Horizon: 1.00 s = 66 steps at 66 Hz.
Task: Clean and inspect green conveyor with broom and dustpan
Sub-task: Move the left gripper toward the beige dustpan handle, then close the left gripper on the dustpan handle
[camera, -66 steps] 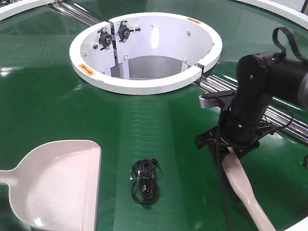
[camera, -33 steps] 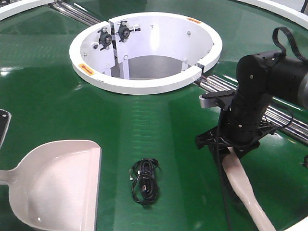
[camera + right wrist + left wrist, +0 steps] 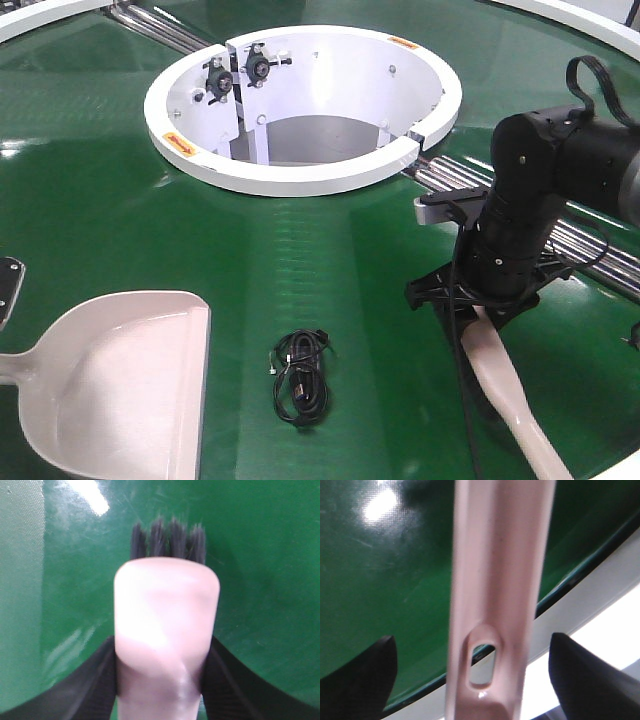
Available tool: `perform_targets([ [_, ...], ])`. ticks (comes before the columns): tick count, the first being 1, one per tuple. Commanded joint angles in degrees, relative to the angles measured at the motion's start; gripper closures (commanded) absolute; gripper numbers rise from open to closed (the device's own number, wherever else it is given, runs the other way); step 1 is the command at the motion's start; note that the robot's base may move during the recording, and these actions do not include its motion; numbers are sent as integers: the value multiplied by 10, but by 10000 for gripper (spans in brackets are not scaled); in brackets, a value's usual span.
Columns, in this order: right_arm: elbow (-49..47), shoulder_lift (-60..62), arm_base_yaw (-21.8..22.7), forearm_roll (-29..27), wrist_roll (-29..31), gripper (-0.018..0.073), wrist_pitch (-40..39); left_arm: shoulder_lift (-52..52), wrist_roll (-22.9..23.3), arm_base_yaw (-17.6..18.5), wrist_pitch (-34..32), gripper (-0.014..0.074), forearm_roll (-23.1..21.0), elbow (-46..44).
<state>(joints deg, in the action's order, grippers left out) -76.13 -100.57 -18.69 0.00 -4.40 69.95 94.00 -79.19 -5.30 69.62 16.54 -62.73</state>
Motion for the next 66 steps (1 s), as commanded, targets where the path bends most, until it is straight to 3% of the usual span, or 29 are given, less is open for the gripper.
perform_targets([
  [1, -12, 28, 1, 0, 2, 569, 35, -12, 5, 0, 16, 27, 17, -17],
  [13, -12, 28, 1, 0, 2, 569, 35, -14, 5, 0, 18, 53, 25, -17],
  [24, -12, 28, 1, 0, 2, 569, 35, -15, 29, 0, 18, 150, 21, -17],
  [35, -12, 28, 1, 0, 2, 569, 35, -19, 38, 0, 18, 322, 7, -17],
  [49, -12, 28, 1, 0, 2, 569, 35, -36, 39, 1, 18, 619, -7, -17],
  [66, -12, 28, 1, 0, 2, 569, 35, -56, 44, 22, 18, 621, -51, -17],
])
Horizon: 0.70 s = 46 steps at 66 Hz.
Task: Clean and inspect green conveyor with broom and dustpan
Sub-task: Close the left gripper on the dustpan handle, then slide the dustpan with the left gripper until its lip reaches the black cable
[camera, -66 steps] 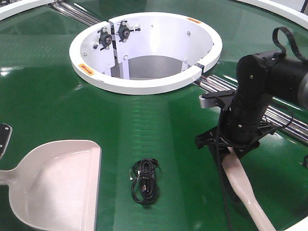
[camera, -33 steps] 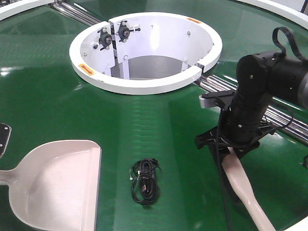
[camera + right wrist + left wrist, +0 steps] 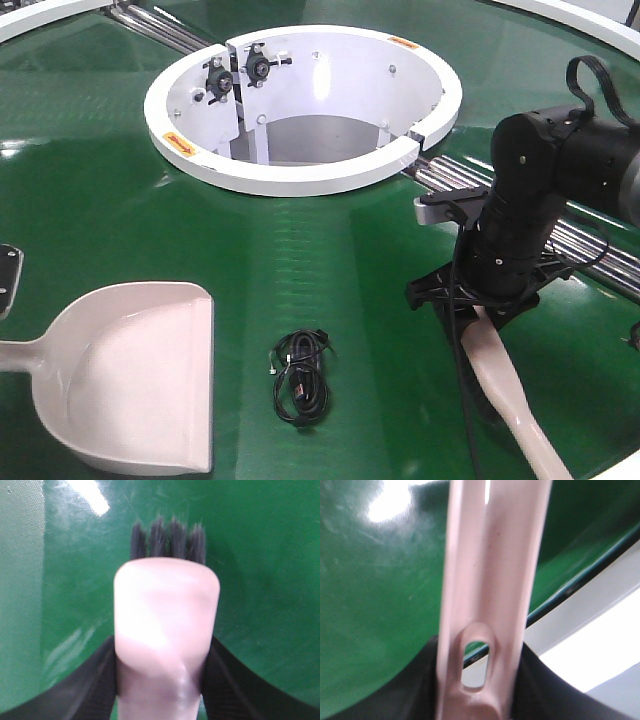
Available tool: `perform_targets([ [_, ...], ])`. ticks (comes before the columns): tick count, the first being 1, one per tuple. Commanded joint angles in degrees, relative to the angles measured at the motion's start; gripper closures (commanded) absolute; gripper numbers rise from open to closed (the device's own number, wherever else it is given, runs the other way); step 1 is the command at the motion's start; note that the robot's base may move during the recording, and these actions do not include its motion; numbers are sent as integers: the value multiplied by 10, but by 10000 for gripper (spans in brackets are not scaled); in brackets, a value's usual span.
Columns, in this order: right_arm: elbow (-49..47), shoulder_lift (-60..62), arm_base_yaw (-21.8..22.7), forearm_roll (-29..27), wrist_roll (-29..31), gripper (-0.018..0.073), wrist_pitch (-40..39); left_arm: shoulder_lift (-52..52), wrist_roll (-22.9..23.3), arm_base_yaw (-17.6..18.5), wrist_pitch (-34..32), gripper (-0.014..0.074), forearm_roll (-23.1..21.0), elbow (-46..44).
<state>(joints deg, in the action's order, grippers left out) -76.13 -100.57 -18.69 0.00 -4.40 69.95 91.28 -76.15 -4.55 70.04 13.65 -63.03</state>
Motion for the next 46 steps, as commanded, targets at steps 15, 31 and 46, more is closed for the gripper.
perform_targets([
  [15, -12, 28, 1, 0, 2, 569, 35, -31, 20, 47, 14, 621, -41, -14],
  [31, -12, 28, 1, 0, 2, 569, 34, -31, 20, 82, 14, 621, -41, -14],
  [46, -12, 28, 1, 0, 2, 569, 34, -31, 29, 106, 13, 621, -35, -14],
])
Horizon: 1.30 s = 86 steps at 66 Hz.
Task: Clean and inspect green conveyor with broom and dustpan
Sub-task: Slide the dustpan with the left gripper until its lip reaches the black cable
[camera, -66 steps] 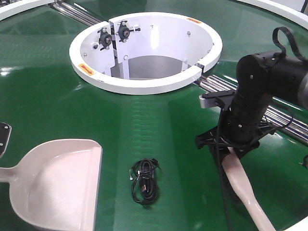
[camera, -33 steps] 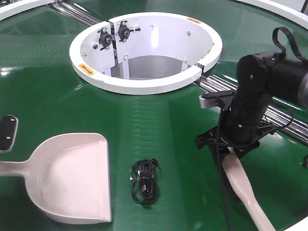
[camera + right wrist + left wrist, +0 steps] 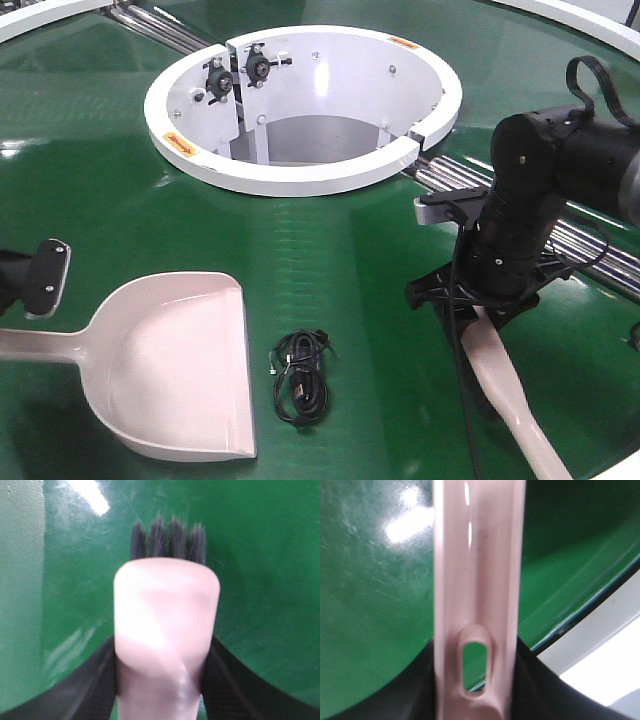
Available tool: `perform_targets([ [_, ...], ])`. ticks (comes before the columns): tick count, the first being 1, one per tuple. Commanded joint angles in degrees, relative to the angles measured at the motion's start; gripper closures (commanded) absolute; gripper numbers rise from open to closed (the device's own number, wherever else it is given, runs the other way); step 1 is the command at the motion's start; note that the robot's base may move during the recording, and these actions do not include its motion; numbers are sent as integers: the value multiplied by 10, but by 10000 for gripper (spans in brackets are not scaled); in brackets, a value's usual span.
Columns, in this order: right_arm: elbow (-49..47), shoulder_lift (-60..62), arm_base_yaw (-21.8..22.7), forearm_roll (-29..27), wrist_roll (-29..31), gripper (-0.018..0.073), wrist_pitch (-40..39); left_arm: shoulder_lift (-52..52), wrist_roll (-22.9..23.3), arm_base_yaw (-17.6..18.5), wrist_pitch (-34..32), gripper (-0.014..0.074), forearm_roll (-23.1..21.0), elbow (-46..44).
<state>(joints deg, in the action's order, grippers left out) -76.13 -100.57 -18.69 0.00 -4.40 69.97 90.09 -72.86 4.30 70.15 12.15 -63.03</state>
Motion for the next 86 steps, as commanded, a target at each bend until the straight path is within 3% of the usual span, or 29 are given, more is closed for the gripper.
perform_targets([
  [1, -12, 28, 1, 0, 2, 569, 34, -20, -2, 18, 12, 621, -19, -14],
  [21, -12, 28, 1, 0, 2, 569, 34, -20, 0, 40, 3, 621, -21, -14],
  [55, -12, 28, 1, 0, 2, 569, 35, -16, 1, 46, -5, 621, -40, -14],
  [86, -12, 28, 1, 0, 2, 569, 35, -15, 1, 46, -52, 621, -112, -14],
])
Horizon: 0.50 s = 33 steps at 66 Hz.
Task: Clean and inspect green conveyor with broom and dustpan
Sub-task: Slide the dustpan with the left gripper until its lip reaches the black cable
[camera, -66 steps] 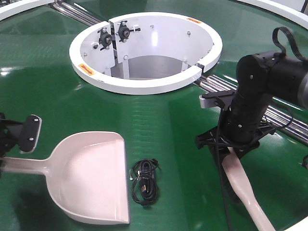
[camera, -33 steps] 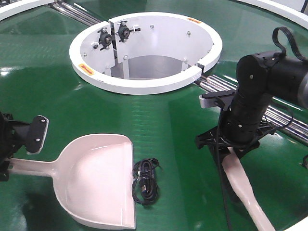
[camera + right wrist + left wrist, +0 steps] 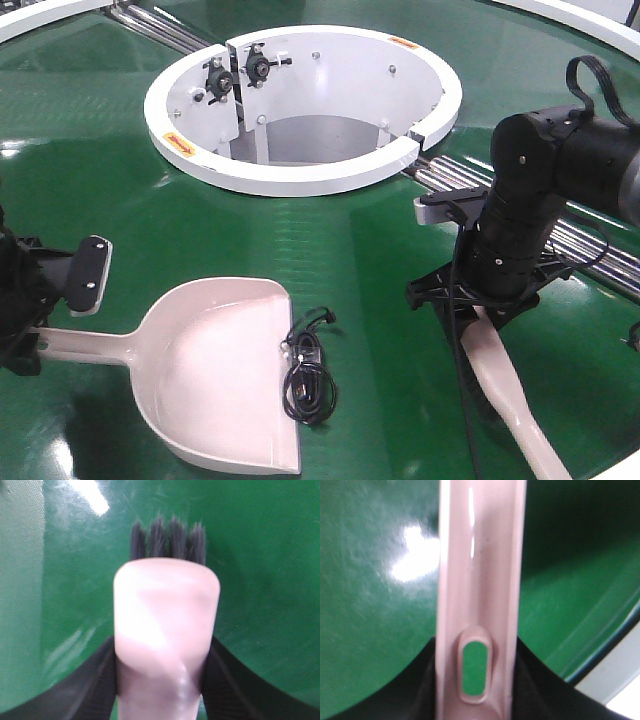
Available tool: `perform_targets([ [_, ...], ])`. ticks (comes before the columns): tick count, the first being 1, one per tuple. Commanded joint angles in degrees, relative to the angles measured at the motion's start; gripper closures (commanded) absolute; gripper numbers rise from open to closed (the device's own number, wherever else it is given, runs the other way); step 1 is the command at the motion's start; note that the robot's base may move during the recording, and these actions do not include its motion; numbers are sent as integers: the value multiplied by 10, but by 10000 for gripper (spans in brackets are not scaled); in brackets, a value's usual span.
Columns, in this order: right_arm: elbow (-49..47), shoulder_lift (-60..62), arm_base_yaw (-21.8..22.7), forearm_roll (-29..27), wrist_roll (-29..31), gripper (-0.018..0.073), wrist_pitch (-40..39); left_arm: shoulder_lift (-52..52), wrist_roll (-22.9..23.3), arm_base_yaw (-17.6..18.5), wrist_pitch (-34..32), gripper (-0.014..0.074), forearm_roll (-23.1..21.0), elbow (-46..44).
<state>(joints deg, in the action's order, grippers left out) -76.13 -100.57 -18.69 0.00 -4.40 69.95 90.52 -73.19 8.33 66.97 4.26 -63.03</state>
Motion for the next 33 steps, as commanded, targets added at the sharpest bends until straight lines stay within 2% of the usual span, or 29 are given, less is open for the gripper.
perform_targets([
  [1, -12, 28, 1, 0, 2, 569, 35, -19, 5, 5, -21, 621, -34, -14],
  [33, -12, 28, 1, 0, 2, 569, 35, -19, 5, 5, -25, 620, -50, -14],
])
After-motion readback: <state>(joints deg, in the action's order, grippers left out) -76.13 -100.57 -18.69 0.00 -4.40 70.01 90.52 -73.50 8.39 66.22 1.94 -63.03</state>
